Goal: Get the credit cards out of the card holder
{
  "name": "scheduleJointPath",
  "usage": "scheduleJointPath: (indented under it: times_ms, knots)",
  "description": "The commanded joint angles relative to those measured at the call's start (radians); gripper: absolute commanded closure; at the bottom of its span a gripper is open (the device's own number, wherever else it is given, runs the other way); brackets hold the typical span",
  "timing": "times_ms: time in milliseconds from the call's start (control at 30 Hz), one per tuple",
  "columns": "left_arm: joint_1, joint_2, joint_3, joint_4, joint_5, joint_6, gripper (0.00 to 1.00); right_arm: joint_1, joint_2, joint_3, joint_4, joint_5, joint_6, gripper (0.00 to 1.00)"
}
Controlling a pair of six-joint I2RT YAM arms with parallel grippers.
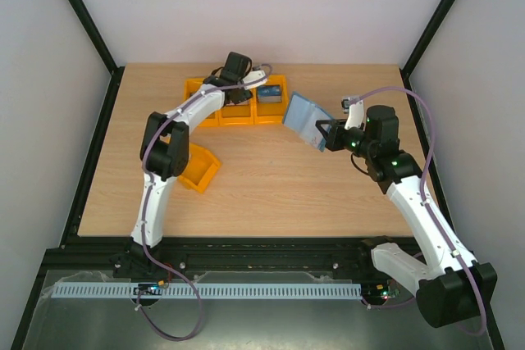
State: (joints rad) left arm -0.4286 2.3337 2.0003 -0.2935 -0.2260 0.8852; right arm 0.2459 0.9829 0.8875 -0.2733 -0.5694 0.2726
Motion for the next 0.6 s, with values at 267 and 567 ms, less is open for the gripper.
scheduleJointPath:
  times_ms: [267, 567]
  knots:
    - [0.013, -0.338, 0.078, -0.412, 0.481, -0.359, 0.01, -0.004, 0.01, 0.059, -0.013, -0.083, 0.016, 0.98]
    - [0.014, -0.629, -0.181, -0.534, 1.002, -0.632, 0.01, -0.002, 0.036, 0.039, 0.062, -0.292, 0.127, 0.98]
